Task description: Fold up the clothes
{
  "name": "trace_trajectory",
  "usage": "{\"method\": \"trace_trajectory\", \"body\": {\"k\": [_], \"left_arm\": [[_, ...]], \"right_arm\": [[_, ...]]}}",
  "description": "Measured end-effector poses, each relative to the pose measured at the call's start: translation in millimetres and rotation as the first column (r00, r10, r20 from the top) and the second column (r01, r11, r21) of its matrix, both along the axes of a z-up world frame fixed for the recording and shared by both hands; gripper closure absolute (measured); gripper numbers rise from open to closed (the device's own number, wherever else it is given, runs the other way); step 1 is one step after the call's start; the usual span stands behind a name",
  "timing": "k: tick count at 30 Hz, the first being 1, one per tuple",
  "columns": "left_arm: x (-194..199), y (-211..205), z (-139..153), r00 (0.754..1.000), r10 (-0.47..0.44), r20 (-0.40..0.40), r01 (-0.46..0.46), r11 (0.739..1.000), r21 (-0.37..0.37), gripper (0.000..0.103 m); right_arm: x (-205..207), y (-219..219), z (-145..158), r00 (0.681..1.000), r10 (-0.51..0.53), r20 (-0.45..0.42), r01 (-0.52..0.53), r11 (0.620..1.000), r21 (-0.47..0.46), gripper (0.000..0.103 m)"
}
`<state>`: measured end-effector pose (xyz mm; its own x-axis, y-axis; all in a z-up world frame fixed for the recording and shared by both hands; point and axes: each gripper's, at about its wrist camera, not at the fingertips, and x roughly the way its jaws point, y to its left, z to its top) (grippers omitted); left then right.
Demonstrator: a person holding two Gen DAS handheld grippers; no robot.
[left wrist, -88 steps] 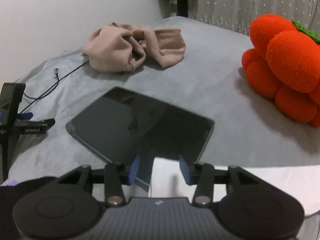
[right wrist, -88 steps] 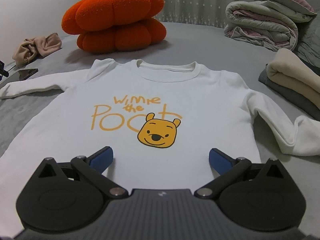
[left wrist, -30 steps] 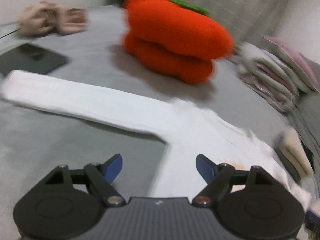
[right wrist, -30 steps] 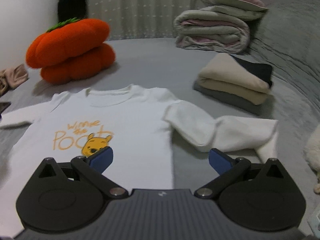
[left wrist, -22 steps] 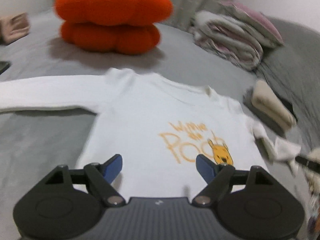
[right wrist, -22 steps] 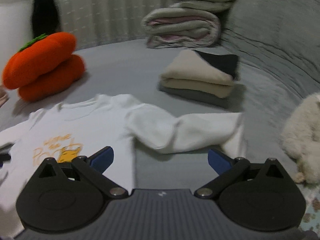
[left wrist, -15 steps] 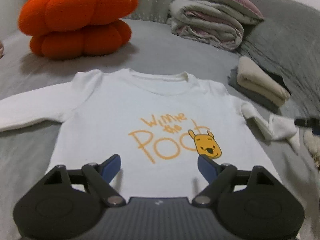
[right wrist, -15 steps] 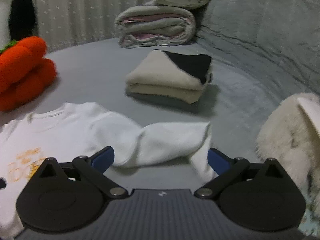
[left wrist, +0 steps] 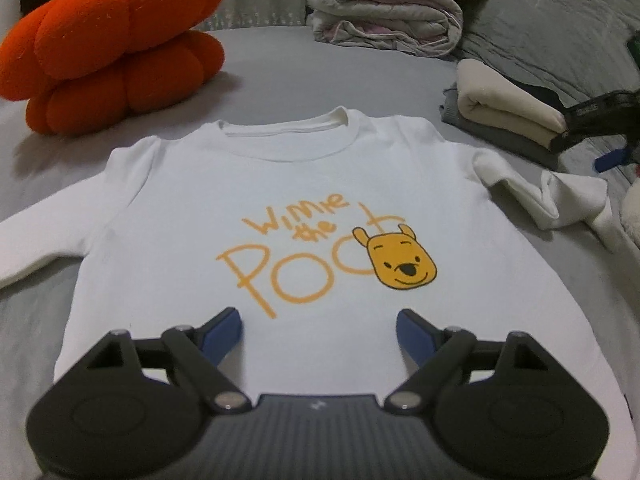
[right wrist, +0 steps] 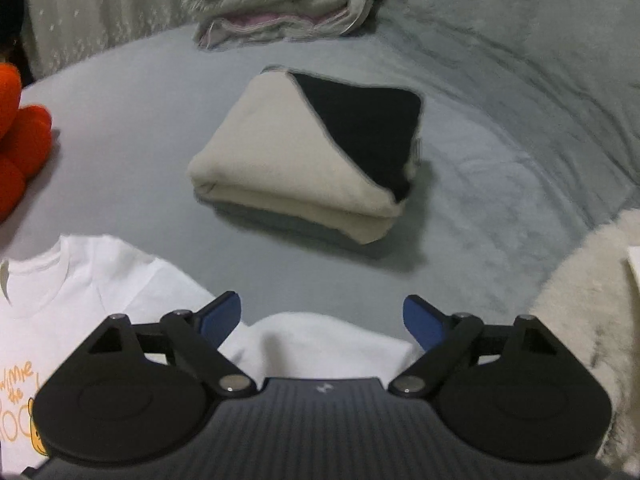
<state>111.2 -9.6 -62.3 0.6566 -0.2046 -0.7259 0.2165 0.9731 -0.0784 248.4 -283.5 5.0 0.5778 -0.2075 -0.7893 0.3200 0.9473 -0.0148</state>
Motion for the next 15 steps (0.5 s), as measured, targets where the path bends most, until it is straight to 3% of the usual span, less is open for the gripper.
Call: {"method": "trace_trajectory", "body": {"k": [5, 7, 8, 9, 12, 15], "left_arm": [[2.6, 4.6, 1.9, 1.000, 0.018, -0.021, -0.018, 0.999, -0.032, 0.017], [3.0, 5.8, 2.0, 1.000, 0.018, -0.025, -0.019, 0.999, -0.038, 0.017], [3.1, 5.9, 1.8, 1.000, 0.018, -0.025, -0.019, 0.999, -0.039, 0.017], [3.2, 6.1, 1.6, 1.000, 0.018, -0.026, -0.019, 0.999, -0.040, 0.017], [2.9, 6.9, 1.6, 0.999, 0.021, -0.028, -0.023, 0.999, -0.044, 0.017], [2.0, 7.3, 1.6, 0.999, 0.025, -0.030, -0.026, 0.999, -0.044, 0.017]], "right_arm": [[4.5, -4.8, -21.8, 0.994, -0.055, -0.094, 0.060, 0.997, 0.054, 0.038], [-3.4, -5.9, -24.8, 0.993, -0.059, -0.100, 0.067, 0.995, 0.079, 0.066], [-10.1, -7.1, -24.4, 0.993, -0.064, -0.095, 0.072, 0.994, 0.086, 0.074], [-17.5, -8.6, -22.6, 0.994, -0.069, -0.082, 0.077, 0.992, 0.096, 0.094], [-39.5, -9.0, -16.6, 0.997, -0.065, -0.039, 0.070, 0.988, 0.138, 0.102], [-62.8, -6.4, -12.9, 0.999, -0.051, 0.003, 0.050, 0.982, 0.180, 0.103]]}}
